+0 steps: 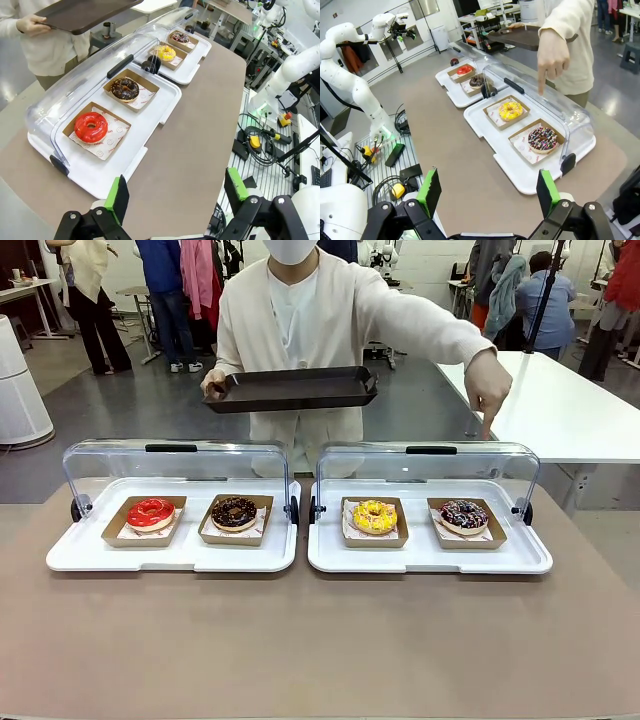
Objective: Provide the desired donut to the person.
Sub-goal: Pick up and lift the Paper togo box containing the Donut pointed at by the person.
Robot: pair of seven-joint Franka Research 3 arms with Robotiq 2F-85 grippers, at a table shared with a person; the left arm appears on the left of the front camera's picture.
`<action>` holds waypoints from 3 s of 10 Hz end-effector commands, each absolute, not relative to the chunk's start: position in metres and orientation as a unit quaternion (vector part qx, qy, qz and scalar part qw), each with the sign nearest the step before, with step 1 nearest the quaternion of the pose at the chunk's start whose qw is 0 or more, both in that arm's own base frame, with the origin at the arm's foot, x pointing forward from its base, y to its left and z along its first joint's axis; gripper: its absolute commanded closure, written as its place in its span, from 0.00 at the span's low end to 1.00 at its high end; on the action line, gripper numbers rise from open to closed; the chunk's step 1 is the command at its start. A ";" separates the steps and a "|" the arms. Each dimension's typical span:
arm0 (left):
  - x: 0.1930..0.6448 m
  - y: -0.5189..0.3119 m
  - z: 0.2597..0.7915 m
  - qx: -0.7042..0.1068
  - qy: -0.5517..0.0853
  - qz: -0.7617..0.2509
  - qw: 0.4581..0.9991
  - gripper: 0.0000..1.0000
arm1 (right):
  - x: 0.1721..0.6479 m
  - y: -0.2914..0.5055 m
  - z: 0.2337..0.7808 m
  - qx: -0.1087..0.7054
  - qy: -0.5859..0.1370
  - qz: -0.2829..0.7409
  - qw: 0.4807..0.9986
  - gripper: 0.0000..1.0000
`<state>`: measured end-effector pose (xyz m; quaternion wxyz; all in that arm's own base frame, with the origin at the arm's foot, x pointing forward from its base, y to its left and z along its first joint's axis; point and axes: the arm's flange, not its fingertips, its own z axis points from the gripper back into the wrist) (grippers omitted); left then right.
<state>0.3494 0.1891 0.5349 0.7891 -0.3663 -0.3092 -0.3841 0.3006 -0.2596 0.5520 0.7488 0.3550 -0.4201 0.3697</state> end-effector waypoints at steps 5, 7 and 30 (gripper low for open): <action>0.350 0.190 0.536 -0.370 -0.315 -0.385 0.784 0.00 | 0.303 -0.261 0.551 0.359 -0.429 0.373 0.740 0.00; 0.350 0.190 0.536 -0.370 -0.315 -0.385 0.784 0.00 | 0.310 -0.248 0.567 0.322 -0.396 0.398 0.762 0.00; 0.350 0.190 0.536 -0.370 -0.315 -0.385 0.784 0.00 | 0.380 -0.014 0.525 0.092 -0.145 0.713 0.680 0.00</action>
